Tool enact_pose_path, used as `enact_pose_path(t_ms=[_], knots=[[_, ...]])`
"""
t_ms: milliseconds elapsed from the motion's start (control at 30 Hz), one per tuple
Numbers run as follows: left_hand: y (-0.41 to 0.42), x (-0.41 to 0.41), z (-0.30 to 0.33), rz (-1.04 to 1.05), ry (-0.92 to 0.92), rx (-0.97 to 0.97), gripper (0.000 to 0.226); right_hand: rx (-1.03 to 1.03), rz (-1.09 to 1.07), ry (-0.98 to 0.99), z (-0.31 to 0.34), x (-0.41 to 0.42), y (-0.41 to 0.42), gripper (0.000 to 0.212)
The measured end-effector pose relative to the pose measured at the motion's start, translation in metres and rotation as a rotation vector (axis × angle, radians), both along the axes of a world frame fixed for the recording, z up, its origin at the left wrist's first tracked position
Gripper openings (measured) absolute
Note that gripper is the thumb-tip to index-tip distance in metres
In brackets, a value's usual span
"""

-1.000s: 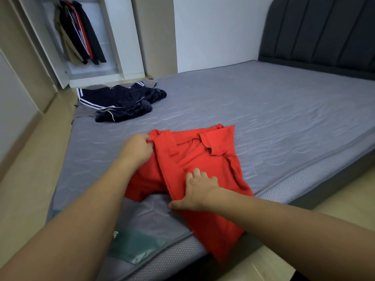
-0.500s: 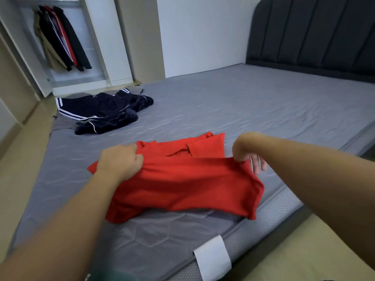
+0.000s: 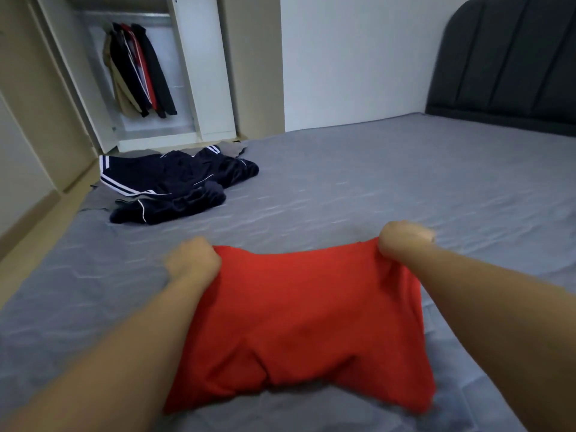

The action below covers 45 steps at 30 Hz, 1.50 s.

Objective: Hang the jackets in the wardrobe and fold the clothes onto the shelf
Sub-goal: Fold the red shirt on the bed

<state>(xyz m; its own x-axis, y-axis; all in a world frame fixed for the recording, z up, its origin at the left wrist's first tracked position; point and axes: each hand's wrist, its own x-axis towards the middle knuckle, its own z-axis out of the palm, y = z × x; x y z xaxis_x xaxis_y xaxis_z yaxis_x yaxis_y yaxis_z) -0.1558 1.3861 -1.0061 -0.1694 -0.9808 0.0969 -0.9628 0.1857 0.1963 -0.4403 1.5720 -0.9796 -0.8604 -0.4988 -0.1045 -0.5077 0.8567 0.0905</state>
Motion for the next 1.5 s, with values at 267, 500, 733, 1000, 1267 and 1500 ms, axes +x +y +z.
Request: enact_pose_path(t_ms=[267, 500, 733, 1000, 1267, 1500], knots=[[-0.045, 0.001, -0.045, 0.164, 0.567, 0.114, 0.038, -0.299, -0.031, 0.142, -0.066, -0.012, -0.022, 0.042], [0.001, 0.078, -0.063, 0.123, 0.466, 0.323, 0.070, -0.618, -0.085, 0.037, -0.100, 0.053, 0.023, 0.080], [0.103, 0.099, -0.040, 0.119, 0.874, 0.628, 0.050, -0.793, -0.346, -0.272, -0.080, 0.103, 0.080, 0.077], [0.144, 0.107, -0.035, 0.129, 0.926, 0.448, 0.038, -1.085, -0.500, -1.054, -0.047, 0.164, 0.125, 0.021], [0.149, 0.156, -0.045, -0.018, 0.224, 0.260, 0.045, -0.498, -0.236, -0.344, -0.066, 0.130, 0.174, 0.058], [0.135, 0.138, -0.037, 0.118, 0.425, 0.308, 0.062, -0.387, 0.345, 0.033, -0.063, 0.167, 0.101, 0.063]])
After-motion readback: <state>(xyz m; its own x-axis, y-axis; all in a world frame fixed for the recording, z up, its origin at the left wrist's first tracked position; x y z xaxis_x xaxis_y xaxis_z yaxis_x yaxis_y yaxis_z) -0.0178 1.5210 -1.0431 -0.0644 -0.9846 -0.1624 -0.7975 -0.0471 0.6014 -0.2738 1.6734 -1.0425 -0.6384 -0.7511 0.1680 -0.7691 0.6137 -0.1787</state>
